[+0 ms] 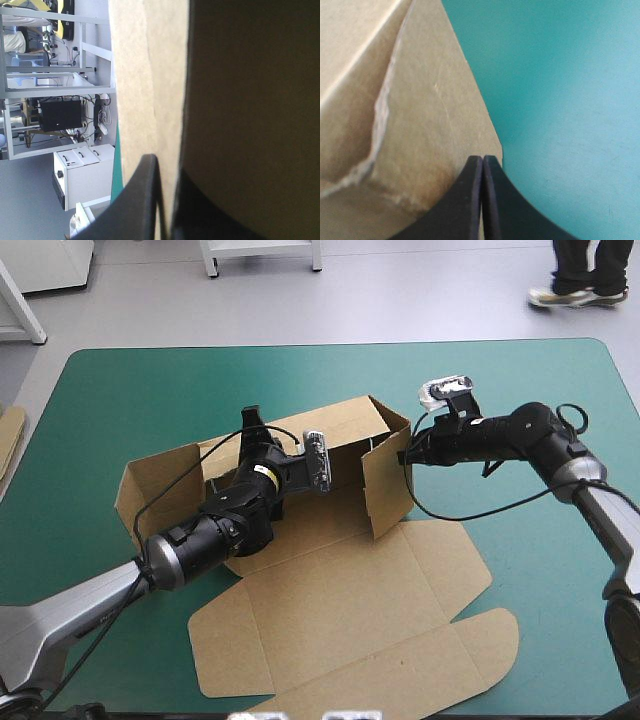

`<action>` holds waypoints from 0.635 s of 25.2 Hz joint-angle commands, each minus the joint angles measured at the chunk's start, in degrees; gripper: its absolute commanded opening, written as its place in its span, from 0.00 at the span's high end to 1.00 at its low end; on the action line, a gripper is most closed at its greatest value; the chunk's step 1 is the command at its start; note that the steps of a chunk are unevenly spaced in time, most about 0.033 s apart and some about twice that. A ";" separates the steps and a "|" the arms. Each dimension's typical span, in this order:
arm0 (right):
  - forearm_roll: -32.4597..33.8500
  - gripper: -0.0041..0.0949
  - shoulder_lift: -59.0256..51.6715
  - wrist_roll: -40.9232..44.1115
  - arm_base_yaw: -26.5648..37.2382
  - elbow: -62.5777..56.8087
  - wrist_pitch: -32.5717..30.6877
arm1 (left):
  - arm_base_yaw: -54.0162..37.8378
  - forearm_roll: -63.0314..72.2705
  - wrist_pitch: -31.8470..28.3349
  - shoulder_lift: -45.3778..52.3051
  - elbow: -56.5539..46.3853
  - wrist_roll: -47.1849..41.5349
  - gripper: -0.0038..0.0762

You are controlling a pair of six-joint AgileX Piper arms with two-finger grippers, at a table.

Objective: Fold the box

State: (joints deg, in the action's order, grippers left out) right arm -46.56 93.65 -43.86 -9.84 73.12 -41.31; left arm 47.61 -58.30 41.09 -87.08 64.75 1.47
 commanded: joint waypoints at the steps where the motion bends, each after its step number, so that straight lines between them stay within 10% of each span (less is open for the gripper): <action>1: -10.59 0.98 -5.76 -11.53 0.26 -4.82 5.34 | 0.01 8.21 4.29 0.30 -0.63 -2.10 0.96; 6: -25.08 0.98 -9.27 -29.18 0.26 -11.85 6.87 | 0.01 7.76 3.02 0.30 -0.63 -3.17 0.96; 16: -30.84 0.98 -9.50 -37.16 0.26 -13.02 5.12 | 0.01 2.79 2.57 0.30 -0.63 -8.53 0.96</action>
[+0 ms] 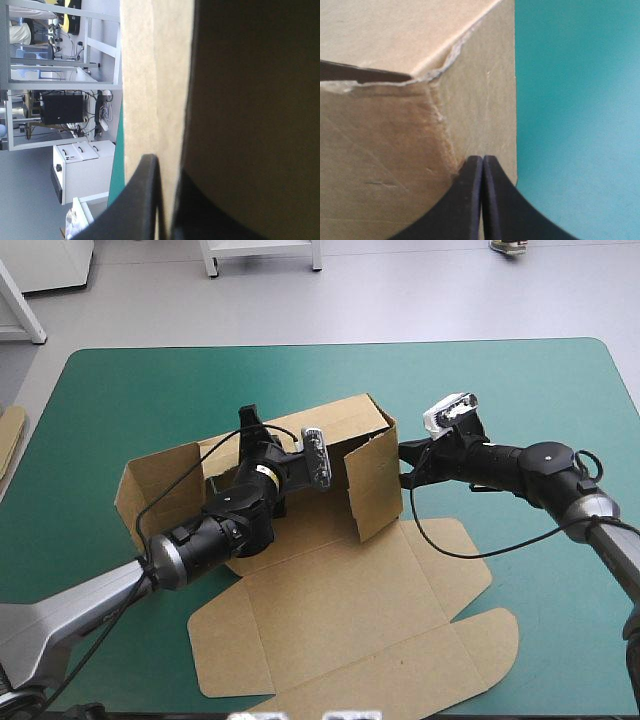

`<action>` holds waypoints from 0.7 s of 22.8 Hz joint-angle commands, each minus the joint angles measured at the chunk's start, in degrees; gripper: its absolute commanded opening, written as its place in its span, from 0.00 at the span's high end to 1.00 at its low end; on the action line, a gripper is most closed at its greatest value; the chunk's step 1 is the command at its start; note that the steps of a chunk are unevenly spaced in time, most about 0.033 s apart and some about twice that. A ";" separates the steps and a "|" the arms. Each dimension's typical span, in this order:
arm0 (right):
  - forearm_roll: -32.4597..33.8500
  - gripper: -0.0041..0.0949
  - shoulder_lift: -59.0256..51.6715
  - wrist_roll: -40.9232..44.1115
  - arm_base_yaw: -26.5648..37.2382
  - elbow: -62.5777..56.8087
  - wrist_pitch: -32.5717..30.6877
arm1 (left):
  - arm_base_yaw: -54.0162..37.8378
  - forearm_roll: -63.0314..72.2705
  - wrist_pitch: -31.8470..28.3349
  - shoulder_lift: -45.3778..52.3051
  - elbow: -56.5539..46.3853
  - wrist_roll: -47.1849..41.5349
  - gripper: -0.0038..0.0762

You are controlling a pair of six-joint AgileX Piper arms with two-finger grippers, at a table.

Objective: Fold the box

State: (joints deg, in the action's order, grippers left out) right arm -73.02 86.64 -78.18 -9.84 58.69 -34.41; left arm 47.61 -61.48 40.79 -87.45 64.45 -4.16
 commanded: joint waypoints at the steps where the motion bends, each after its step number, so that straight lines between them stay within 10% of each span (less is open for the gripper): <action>1: -5.14 0.98 -2.49 -3.81 0.26 1.41 -2.72 | 0.01 5.37 2.86 0.67 -0.33 -3.30 0.96; 8: -3.18 0.93 -2.49 -5.82 0.26 1.41 -6.97 | 0.01 1.21 2.86 0.67 -0.33 -7.57 0.96; 16: -2.45 0.51 -2.49 -4.69 0.26 1.41 -7.62 | 0.01 -2.18 2.85 0.67 -0.33 -12.33 0.96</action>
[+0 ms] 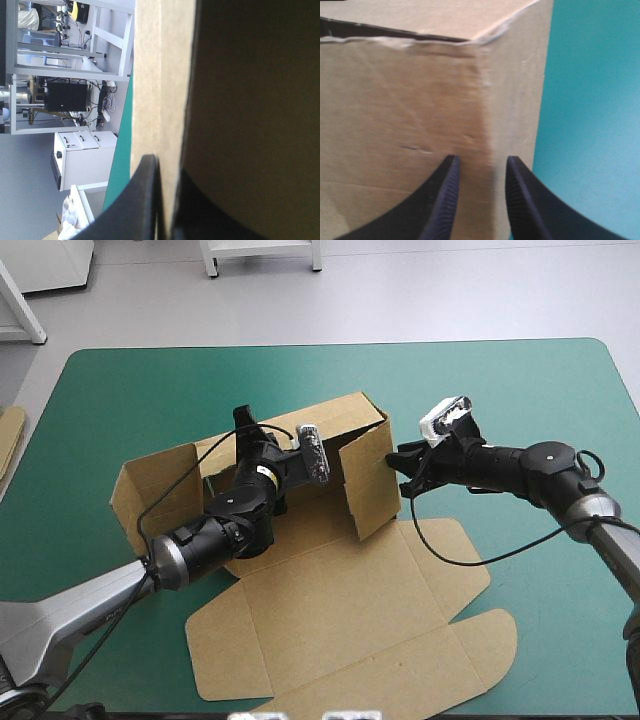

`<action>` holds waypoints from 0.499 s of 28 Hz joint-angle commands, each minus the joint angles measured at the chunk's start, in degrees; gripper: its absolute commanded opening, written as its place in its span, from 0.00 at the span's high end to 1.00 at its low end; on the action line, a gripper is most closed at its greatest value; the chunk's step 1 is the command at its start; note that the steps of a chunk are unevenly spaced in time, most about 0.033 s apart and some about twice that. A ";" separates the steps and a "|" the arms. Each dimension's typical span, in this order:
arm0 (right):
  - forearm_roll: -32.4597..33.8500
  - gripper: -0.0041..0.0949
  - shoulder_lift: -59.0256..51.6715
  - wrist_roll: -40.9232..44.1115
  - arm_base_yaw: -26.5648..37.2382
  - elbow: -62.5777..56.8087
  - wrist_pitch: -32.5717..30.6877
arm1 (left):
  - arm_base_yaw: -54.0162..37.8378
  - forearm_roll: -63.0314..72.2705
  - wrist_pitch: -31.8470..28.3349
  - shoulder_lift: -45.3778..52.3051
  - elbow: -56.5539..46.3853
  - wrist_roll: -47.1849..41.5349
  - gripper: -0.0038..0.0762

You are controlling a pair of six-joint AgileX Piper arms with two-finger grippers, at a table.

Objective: Fold the box

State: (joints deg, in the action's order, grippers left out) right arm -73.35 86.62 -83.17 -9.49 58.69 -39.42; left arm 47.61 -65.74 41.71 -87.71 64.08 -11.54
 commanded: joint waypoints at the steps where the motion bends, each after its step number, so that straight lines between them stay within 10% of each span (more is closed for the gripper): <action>1: -2.25 0.47 -2.48 0.30 -0.10 1.41 -2.61 | 0.01 1.48 1.93 0.93 0.14 -5.44 0.96; 14: -6.61 0.46 -0.41 -6.76 -2.51 1.41 -1.27 | 0.01 2.23 1.69 0.93 0.14 -5.42 0.96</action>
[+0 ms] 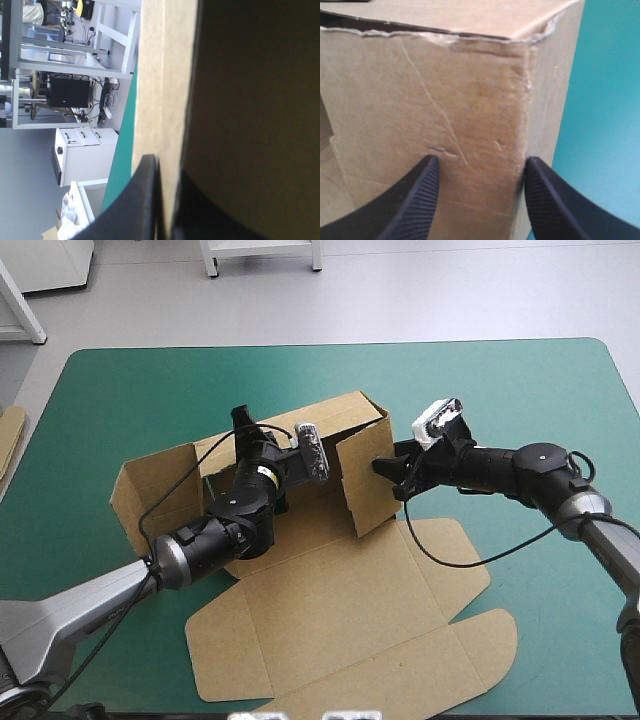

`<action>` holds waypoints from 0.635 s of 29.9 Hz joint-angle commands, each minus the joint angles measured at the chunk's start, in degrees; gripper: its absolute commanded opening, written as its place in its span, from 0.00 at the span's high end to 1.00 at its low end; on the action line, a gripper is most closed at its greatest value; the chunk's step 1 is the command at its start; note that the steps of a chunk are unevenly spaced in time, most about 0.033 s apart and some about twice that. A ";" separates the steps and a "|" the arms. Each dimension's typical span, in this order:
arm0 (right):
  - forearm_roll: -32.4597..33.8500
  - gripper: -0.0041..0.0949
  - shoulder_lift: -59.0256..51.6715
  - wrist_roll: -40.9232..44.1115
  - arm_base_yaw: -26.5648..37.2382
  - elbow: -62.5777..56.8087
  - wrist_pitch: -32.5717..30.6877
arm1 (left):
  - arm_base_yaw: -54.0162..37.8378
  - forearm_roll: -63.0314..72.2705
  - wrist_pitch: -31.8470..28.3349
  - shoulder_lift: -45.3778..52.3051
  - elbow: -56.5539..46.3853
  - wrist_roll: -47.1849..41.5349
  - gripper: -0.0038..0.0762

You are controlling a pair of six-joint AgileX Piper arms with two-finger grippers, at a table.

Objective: Fold the box

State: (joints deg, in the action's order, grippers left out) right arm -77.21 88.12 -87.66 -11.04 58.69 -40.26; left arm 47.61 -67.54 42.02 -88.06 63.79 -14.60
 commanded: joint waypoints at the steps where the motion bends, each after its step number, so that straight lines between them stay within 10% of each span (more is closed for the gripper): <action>1: -2.39 0.46 -1.91 -2.94 -1.56 1.41 0.07 | 0.01 4.03 1.38 1.28 0.43 -2.37 0.96; 19: 7.74 0.46 -1.70 1.42 -8.01 1.41 14.99 | 0.01 -3.28 2.09 1.28 1.56 -10.46 0.96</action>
State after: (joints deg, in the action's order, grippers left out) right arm -68.67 88.12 -86.42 -19.00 58.69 -25.93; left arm 47.61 -70.74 43.03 -88.30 63.67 -21.07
